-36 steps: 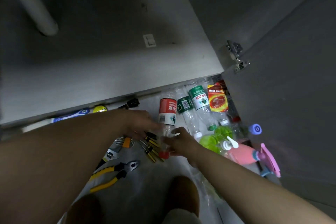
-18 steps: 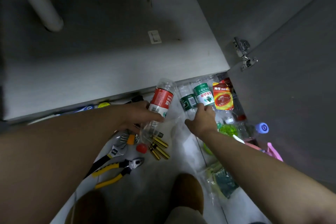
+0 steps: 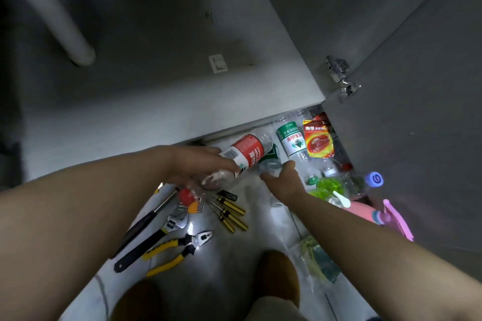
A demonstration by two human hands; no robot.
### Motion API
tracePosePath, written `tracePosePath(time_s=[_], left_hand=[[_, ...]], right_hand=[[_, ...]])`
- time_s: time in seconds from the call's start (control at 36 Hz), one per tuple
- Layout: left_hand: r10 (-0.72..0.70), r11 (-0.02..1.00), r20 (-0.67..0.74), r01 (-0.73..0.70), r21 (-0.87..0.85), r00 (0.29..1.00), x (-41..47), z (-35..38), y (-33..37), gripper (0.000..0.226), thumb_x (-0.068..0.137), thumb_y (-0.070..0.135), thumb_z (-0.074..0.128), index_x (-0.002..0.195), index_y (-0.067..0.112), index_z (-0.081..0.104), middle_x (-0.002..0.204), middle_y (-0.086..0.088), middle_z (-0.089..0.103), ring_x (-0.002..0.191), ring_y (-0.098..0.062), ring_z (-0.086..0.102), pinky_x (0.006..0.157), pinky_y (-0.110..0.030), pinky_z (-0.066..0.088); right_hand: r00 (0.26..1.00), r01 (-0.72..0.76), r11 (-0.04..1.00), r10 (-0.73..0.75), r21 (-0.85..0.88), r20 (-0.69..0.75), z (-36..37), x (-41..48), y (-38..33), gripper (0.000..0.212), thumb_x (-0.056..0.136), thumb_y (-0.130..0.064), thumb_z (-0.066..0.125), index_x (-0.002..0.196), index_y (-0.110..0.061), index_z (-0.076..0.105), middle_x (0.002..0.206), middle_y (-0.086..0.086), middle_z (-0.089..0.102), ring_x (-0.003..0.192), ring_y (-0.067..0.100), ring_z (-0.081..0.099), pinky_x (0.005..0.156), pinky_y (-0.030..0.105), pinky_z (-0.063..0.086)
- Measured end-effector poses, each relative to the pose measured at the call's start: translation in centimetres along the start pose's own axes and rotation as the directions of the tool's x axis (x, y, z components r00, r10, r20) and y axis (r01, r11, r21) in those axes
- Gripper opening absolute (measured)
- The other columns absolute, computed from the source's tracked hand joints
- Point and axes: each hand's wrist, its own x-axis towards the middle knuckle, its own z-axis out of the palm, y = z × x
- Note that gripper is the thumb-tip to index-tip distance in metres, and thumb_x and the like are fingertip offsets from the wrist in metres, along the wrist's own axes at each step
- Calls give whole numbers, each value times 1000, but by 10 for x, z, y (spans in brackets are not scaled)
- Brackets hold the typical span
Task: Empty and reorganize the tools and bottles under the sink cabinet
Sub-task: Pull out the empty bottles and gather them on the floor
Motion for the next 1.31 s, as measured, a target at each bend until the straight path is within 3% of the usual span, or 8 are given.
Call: tracePosePath(time_s=[0.11,0.33,0.47,0.58,0.72,0.86,1.14,1.31], left_hand=[[31,999,4,-31,38,1000,-27,5,29,57,85,50,76,131,24,56,114,-13,73,96,-30,74,80,-44,62],[234,961,-280,-177,214,931,-97,57,91,52,81,56,77,111,22,54,106,-16,63,76,-24,69,58,-32,56],[290,941,-304,-214,261,907,-129,114,118,48,79,47,79,116,25,56,107,-11,67,66,-15,64,57,-30,57],[329,918,-224,-255,305,917,-152,175,138,51,66,42,78,113,29,65,109,-10,70,82,-20,70,75,-39,60],[378,864,-57,-330,381,924,-170,263,158,52,65,36,79,112,15,67,75,-2,72,59,-16,64,57,-32,52],[416,816,-15,-366,447,909,-171,352,159,51,78,42,81,115,10,65,91,-12,78,68,-25,73,55,-31,57],[374,890,15,-363,275,927,-152,434,97,50,74,37,88,113,15,66,110,-22,71,71,-27,67,77,-47,64],[442,824,11,-411,389,897,-143,429,94,30,77,26,84,104,22,75,103,-7,73,72,-23,72,77,-36,63]], right_hand=[[991,-49,957,10,286,136,-27,-39,-7,54,89,-39,70,118,-19,28,102,15,57,70,31,74,59,44,63],[991,132,946,-134,296,-13,-119,-128,-13,46,88,-39,67,116,-25,33,88,11,61,44,15,64,40,22,47],[981,162,961,-133,225,-139,-187,-194,4,47,75,-45,67,108,-27,38,94,8,65,58,22,67,57,41,61],[974,172,938,-116,300,-195,-235,-248,39,43,75,-37,68,110,-26,44,91,12,69,49,21,63,45,31,54],[969,149,920,-63,362,-238,-283,-316,100,37,86,-21,67,120,-17,50,98,17,68,55,22,68,57,40,63],[955,148,921,-39,360,-293,-325,-378,167,32,88,-17,72,116,-18,55,102,18,68,65,28,73,66,44,63],[981,-59,970,100,237,-165,-374,-454,254,29,84,-23,80,109,-17,68,108,16,69,67,28,75,61,34,61],[952,-305,952,305,13,-8,-344,-440,278,21,93,-19,64,111,-9,64,94,20,70,71,27,76,60,34,63]])
